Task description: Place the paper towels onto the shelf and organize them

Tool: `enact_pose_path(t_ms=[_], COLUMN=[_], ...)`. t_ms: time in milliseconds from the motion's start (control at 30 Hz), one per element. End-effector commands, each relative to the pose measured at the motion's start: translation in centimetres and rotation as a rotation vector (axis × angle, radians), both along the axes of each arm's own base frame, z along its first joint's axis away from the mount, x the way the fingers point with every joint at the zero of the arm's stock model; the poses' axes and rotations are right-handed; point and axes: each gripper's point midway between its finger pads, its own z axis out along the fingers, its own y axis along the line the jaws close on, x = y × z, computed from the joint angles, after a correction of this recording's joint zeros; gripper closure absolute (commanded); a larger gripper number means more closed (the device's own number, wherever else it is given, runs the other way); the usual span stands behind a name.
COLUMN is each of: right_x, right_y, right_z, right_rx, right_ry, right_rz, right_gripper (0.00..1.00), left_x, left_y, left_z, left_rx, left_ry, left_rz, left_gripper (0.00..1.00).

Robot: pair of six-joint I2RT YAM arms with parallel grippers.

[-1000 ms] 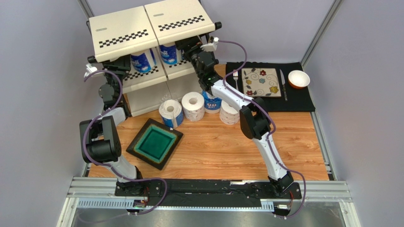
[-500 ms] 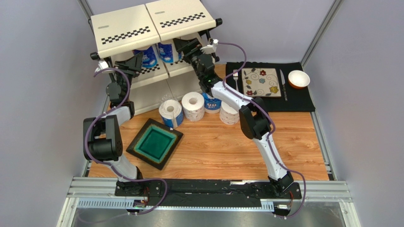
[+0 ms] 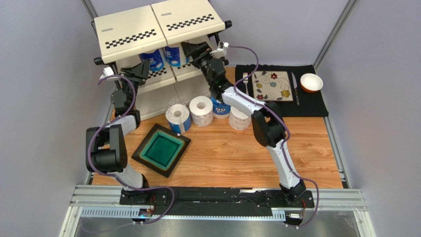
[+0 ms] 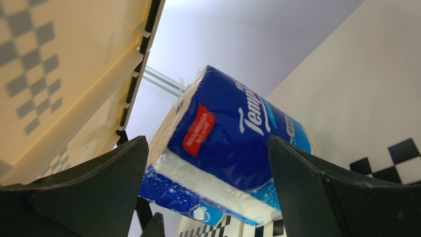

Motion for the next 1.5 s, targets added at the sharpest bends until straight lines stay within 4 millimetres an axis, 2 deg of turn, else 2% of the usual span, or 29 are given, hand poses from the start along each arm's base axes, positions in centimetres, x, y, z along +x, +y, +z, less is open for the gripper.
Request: enact_pose_path(t_ms=[0, 33, 100, 167, 233, 267, 300, 333, 367, 567, 600, 633, 667, 700, 733, 767, 800, 833, 867, 900, 933, 967, 1000, 1033, 1067, 1133, 1200, 1333, 1467], right_x=[-1.3, -1.5, -2.0, -2.3, -3.1, -3.4, -4.0, -4.5, -4.9, -9.3, -10.7, -11.4, -12.1, -13.2, -13.7, -14.2, -15.2, -15.5, -16.0, -16.2, -16.5, -16.8, -16.8, -17.3, -17.2, -18.0, -18.5, -19.6, -20.5], right_y=[-2.8, -3.0, -3.7, -3.9, -4.3, -4.4, -4.8, -5.1, -5.4, -8.2, -9.0, -9.3, -9.5, -10.2, -10.4, -10.6, -11.3, -11.6, -12.4, -12.7, -13.3, -13.7, -14.2, -14.8, -15.4, -16.3, -16.9, -20.1, -23.7], right_z=[4.5, 3.9, 4.8, 4.0, 4.5, 3.1, 3.8, 3.9, 3.5, 2.5, 4.0, 2.4, 2.2, 3.6, 2.1, 2.0, 3.1, 1.9, 2.6, 2.2, 0.5, 1.3, 0.8, -1.5, -1.0, -2.8, -3.2, -6.6, -9.2], right_rx=[-0.01, -0.014, -0.007, -0.018, -0.011, -0.028, -0.017, -0.01, -0.018, -0.103, -0.099, -0.136, -0.165, -0.17, -0.226, -0.268, -0.291, -0.352, -0.399, -0.439, -0.512, -0.543, -0.6, -0.688, -0.711, -0.802, -0.845, -0.93, -0.995], right_ry=[-0.062, -0.054, -0.066, -0.055, -0.059, -0.034, -0.039, -0.043, -0.04, -0.036, -0.06, -0.029, -0.03, -0.052, -0.016, -0.02, -0.041, 0.008, 0.005, 0.026, 0.089, 0.086, 0.101, 0.182, 0.194, 0.25, 0.269, 0.444, 0.592], right_rz=[-0.05, -0.049, -0.051, -0.05, -0.044, -0.037, -0.033, -0.032, -0.03, -0.027, -0.022, -0.014, -0.002, -0.001, 0.008, 0.014, 0.015, 0.018, -0.001, -0.005, -0.001, -0.011, -0.02, -0.004, -0.016, 0.006, 0.011, -0.046, -0.161], right_gripper=[0.05, 0.05, 0.05, 0.05, 0.04, 0.05, 0.05, 0.05, 0.05, 0.04, 0.04, 0.04, 0.04, 0.04, 0.04, 0.04, 0.04, 0.04, 0.04, 0.04, 0.03, 0.03, 0.03, 0.03, 0.03, 0.02, 0.02, 0.01, 0.01], left_x=[-5.8, -6.1, -6.8, -7.2, -8.1, -8.3, -9.1, -9.4, -10.3, -13.8, -14.2, -14.6, -15.4, -15.7, -15.6, -16.6, -16.7, -16.4, -17.2, -17.3, -16.9, -17.4, -17.4, -17.2, -17.6, -17.8, -18.2, -18.9, -19.4], left_y=[-0.9, -0.8, -0.8, -0.8, -1.0, -1.0, -1.2, -1.2, -1.4, -2.2, -2.3, -2.5, -2.8, -2.8, -2.9, -3.2, -3.2, -3.3, -3.7, -3.8, -3.8, -4.0, -4.1, -4.2, -4.3, -4.3, -4.3, -4.6, -4.9], left_z=[7.4, 7.6, 7.6, 7.1, 7.4, 6.7, 7.1, 6.2, 6.5, 4.2, 3.7, 3.4, 2.8, 2.3, 1.2, 1.2, 0.7, -0.6, -0.3, -0.7, -2.1, -2.1, -2.6, -4.0, -4.3, -6.1, -7.0, -10.2, -11.2], left_rx=[0.056, 0.056, 0.054, 0.053, 0.054, 0.052, 0.055, 0.056, 0.067, 0.109, 0.11, 0.118, 0.127, 0.135, 0.142, 0.159, 0.182, 0.193, 0.219, 0.254, 0.263, 0.287, 0.327, 0.341, 0.361, 0.402, 0.448, 0.48, 0.484], left_ry=[-0.309, -0.312, -0.31, -0.295, -0.304, -0.282, -0.296, -0.271, -0.281, -0.227, -0.217, -0.212, -0.195, -0.181, -0.133, -0.138, -0.122, -0.056, -0.064, -0.049, 0.026, 0.036, 0.06, 0.14, 0.161, 0.236, 0.271, 0.391, 0.4], left_rz=[0.003, 0.008, 0.015, 0.017, 0.015, 0.014, 0.013, 0.014, 0.007, 0.009, 0.006, 0.005, -0.007, -0.004, -0.006, -0.01, -0.005, -0.012, -0.023, -0.018, -0.027, -0.032, -0.029, -0.045, -0.053, -0.062, -0.062, -0.111, -0.134], left_gripper=[0.24, 0.24, 0.24, 0.23, 0.24, 0.23, 0.23, 0.23, 0.23, 0.23, 0.23, 0.23, 0.23, 0.23, 0.23, 0.23, 0.23, 0.23, 0.23, 0.23, 0.23, 0.22, 0.22, 0.22, 0.22, 0.22, 0.22, 0.22, 0.22])
